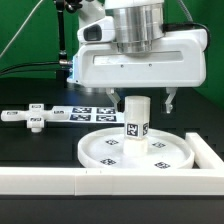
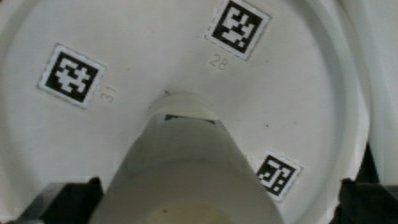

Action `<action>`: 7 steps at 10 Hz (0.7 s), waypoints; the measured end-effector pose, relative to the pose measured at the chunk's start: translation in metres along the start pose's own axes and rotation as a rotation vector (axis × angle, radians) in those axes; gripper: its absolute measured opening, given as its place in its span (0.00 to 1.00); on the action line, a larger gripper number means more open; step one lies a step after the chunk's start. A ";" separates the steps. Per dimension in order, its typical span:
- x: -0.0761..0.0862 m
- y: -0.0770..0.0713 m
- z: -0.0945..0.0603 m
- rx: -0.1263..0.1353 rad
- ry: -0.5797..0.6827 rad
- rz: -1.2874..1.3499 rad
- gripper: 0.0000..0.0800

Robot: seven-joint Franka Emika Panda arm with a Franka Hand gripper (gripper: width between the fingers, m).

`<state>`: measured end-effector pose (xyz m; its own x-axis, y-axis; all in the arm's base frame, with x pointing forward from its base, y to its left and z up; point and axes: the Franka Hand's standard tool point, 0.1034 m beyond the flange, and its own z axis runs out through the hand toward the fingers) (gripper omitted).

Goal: Assemble round table

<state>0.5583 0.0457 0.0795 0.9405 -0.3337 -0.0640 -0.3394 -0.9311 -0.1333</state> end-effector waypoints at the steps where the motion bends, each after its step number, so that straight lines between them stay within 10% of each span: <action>1: 0.001 0.000 -0.001 -0.004 0.002 -0.081 0.81; 7: 0.001 0.000 0.000 -0.031 0.000 -0.558 0.81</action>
Offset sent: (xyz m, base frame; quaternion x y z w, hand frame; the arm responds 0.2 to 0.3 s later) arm 0.0000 0.0000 0.0000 0.0000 0.0000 -0.1938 0.9810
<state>0.5591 0.0459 0.0795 0.9774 0.2113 0.0078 0.2107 -0.9705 -0.1175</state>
